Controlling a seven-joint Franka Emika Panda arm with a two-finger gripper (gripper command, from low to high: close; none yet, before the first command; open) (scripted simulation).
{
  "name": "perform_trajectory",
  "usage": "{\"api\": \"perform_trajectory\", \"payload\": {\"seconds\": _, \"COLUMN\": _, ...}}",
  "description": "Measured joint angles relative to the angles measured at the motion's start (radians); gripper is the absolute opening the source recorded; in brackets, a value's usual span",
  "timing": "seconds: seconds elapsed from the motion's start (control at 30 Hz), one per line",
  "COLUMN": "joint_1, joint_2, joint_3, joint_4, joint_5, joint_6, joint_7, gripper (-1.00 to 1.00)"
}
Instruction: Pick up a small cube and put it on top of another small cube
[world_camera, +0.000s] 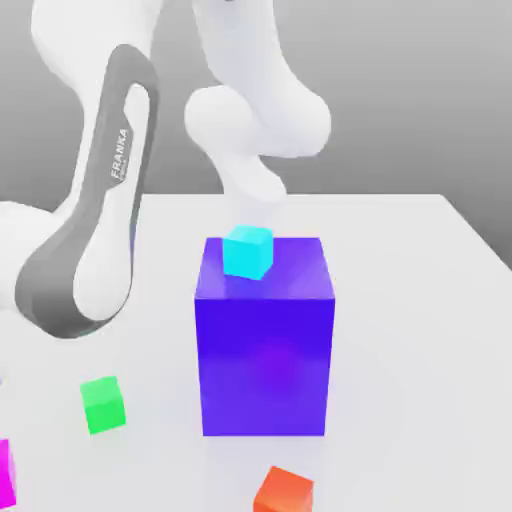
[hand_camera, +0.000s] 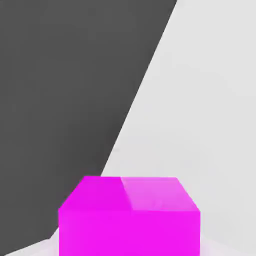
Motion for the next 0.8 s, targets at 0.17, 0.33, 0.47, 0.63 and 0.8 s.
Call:
{"api": "perform_trajectory", "payload": {"seconds": 0.17, "joint_1": 0.018, "joint_2": -0.155, "joint_3": -0.026, "joint_4": -0.180, "joint_5": 0.020, "joint_6": 0.031, "joint_7": 0.118, "gripper": -1.00}}
{"api": "perform_trajectory", "payload": {"seconds": 0.33, "joint_1": 0.027, "joint_2": -0.304, "joint_3": -0.056, "joint_4": -0.364, "joint_5": -0.049, "joint_6": 0.072, "joint_7": 0.303, "gripper": -1.00}}
{"api": "perform_trajectory", "payload": {"seconds": 0.47, "joint_1": -0.004, "joint_2": -0.410, "joint_3": -0.064, "joint_4": -0.508, "joint_5": -0.175, "joint_6": 0.105, "joint_7": 0.500, "gripper": -1.00}}
{"api": "perform_trajectory", "payload": {"seconds": 0.63, "joint_1": -0.011, "joint_2": -0.301, "joint_3": -0.050, "joint_4": -0.531, "joint_5": -0.152, "joint_6": 0.234, "joint_7": 0.509, "gripper": -1.00}}
{"api": "perform_trajectory", "payload": {"seconds": 0.8, "joint_1": -0.018, "joint_2": -0.236, "joint_3": -0.032, "joint_4": -0.530, "joint_5": -0.111, "joint_6": 0.295, "joint_7": 0.479, "gripper": 1.00}}
